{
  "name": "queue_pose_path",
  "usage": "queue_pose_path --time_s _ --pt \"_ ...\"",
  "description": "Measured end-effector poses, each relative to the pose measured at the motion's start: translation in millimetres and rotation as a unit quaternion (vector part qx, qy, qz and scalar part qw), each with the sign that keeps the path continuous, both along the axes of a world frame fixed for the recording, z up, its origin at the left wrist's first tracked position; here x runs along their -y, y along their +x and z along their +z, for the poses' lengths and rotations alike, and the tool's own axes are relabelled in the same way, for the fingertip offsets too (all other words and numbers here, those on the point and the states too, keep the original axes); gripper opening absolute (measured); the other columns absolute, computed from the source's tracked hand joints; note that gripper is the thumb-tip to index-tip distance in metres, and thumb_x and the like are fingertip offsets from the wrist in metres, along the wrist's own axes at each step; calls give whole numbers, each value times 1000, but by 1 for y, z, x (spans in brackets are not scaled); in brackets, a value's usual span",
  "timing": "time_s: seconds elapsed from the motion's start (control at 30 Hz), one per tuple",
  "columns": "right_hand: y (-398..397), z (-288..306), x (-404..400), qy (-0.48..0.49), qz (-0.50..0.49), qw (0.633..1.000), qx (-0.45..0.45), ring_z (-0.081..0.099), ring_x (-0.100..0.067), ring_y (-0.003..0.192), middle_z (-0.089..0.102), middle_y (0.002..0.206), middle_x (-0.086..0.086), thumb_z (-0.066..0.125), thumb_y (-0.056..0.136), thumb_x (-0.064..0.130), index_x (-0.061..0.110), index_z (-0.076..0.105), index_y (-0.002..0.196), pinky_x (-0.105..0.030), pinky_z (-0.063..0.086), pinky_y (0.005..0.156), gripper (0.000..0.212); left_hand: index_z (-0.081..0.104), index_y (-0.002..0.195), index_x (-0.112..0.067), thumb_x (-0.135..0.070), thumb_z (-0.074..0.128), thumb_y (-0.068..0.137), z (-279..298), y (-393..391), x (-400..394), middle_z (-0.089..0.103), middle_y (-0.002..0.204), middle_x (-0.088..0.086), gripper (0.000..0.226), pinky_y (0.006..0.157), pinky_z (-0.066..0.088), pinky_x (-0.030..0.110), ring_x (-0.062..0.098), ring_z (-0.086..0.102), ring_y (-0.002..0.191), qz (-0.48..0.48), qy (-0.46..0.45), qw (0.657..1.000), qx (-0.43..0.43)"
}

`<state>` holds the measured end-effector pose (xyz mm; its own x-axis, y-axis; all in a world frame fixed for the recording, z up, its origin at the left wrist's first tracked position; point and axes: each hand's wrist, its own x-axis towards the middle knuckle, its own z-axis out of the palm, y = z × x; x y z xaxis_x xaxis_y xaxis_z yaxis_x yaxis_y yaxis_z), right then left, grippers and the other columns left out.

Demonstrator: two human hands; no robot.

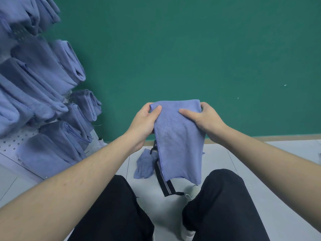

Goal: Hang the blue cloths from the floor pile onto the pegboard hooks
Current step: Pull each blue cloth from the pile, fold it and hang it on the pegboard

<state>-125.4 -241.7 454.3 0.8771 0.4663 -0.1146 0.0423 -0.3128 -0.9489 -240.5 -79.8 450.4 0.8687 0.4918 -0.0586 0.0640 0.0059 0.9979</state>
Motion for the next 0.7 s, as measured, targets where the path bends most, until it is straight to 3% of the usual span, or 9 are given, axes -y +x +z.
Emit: queue_pose_path --time_s 0.07,0.17,0.27,0.37,0.53,0.7 --pt "4 -4 1 28 32 998 -54 75 -16 92 77 103 0 88 75 31 13 67 112 -32 61 79 46 60 103 -19 -35 51 103 -3 -2 -1 72 97 -4 18 74 53 35 8 64 79 17 17 1000 -12" --pt "5 -6 0 64 43 997 -32 75 -19 93 78 101 -1 86 77 17 11 69 110 -34 61 81 38 55 91 -18 -35 55 101 -7 -5 0 70 85 -4 20 72 53 38 13 63 76 39 13 999 -18" --pt "1 -11 -5 72 16 997 16 74 -14 95 76 103 3 80 83 18 15 67 111 -31 60 81 30 59 99 -16 -28 65 97 -9 -8 5 76 87 -1 14 66 58 32 14 70 77 26 -9 1000 -6" --pt "-5 -16 -9 75 11 996 48 71 -11 98 75 106 5 74 88 20 17 66 111 -29 57 85 25 67 106 -15 -15 74 90 -11 -11 10 78 96 1 17 73 61 34 14 73 83 13 -29 999 5" --pt "-8 -16 -7 77 24 995 63 66 -4 91 70 106 5 71 90 20 15 62 108 -19 52 76 21 75 92 -14 -13 73 89 -17 -14 15 78 93 2 3 80 57 31 10 70 83 91 -14 995 41" --pt "-11 -20 -8 78 75 993 47 69 -11 107 73 113 -2 59 97 14 14 64 116 -29 57 88 20 73 86 -18 -21 78 84 -24 -12 12 72 89 1 6 72 53 27 6 61 73 173 71 981 47"
